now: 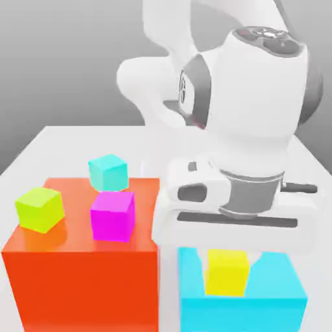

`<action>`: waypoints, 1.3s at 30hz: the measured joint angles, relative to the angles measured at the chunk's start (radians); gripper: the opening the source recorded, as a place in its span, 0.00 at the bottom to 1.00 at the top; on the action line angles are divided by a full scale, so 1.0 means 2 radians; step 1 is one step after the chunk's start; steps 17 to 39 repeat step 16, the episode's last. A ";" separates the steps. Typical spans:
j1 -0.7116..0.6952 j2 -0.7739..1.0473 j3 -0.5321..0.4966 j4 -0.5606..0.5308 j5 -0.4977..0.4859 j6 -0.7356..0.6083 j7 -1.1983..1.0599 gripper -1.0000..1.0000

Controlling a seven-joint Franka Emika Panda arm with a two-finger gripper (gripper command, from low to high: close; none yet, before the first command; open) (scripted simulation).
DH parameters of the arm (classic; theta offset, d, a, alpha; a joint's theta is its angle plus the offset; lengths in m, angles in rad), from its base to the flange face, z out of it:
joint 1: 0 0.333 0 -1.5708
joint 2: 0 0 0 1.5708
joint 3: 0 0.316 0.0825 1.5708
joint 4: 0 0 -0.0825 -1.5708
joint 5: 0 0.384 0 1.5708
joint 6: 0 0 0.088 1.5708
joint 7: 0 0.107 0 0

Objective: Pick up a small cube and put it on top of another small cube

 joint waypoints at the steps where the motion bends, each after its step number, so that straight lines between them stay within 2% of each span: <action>1: -0.012 -0.018 -0.005 -0.005 0.005 -0.013 0.003 0.00; 8: -0.062 -0.142 -0.040 -0.039 0.039 -0.097 0.019 0.00; 12: -0.068 -0.129 -0.045 -0.084 0.044 -0.039 0.020 0.00; 13: -0.069 -0.125 -0.045 -0.091 0.044 -0.029 0.020 1.00; 39: -0.069 -0.125 -0.045 -0.091 0.044 -0.029 0.020 1.00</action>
